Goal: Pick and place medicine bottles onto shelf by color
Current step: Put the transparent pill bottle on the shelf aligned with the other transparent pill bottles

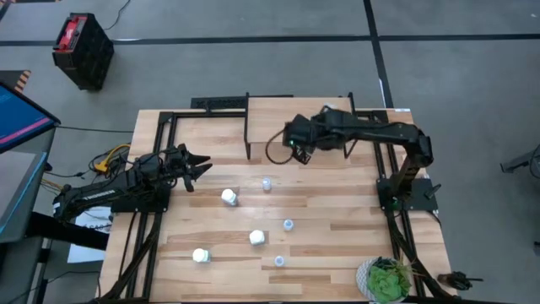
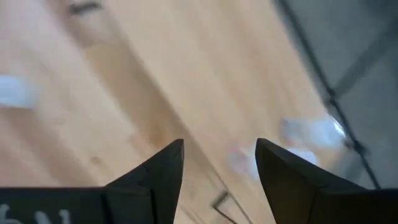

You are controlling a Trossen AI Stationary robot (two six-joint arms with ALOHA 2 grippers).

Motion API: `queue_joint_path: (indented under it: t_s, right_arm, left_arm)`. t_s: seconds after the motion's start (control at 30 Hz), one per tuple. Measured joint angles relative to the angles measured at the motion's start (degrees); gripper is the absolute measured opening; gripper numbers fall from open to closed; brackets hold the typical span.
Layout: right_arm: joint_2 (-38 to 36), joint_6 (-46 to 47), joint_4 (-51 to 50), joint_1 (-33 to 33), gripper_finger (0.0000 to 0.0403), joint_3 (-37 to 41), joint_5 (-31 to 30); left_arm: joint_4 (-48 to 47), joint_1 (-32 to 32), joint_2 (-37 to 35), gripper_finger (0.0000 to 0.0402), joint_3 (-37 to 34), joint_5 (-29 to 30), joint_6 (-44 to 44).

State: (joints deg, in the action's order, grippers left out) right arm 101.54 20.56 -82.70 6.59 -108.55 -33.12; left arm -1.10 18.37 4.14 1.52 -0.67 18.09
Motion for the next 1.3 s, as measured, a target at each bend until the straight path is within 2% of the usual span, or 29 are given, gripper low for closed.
queue_joint_path:
  t_s: [0.17, 0.27, 0.47, 0.73, 1.0, 1.3]
  right_arm:
    - [0.0, -9.8, 2.1, 2.9, 0.0209, -1.6, 10.1]
    - [0.0, -11.9, 0.3, 4.8, 0.0202, -1.6, 13.0]
    - [0.0, -14.3, -2.2, 8.4, 0.0185, -1.6, 13.5]
    - [1.1, -19.3, 3.1, 12.3, 0.0163, -1.5, 13.7]
    - [4.0, -21.1, -0.1, 14.6, 0.015, -0.9, 14.0]
    - [7.7, -26.8, -1.3, 15.2, 0.0139, -0.9, 13.9]
  left_arm:
    - [0.0, 0.0, 0.0, 0.0149, 0.0, -0.1, -2.5]
    - [0.0, 0.0, 0.0, 0.0149, 0.0, -0.1, -5.3]
    - [0.3, 0.0, 0.0, 0.0149, 0.0, 2.9, -10.3]
    - [5.6, 0.0, 0.0, 0.0149, 0.0, 8.9, -19.9]
    - [12.0, 0.0, 0.0, 0.0149, 0.0, 9.1, -26.9]
    - [13.2, 0.0, 0.0, 0.0149, 0.0, 9.7, -27.0]
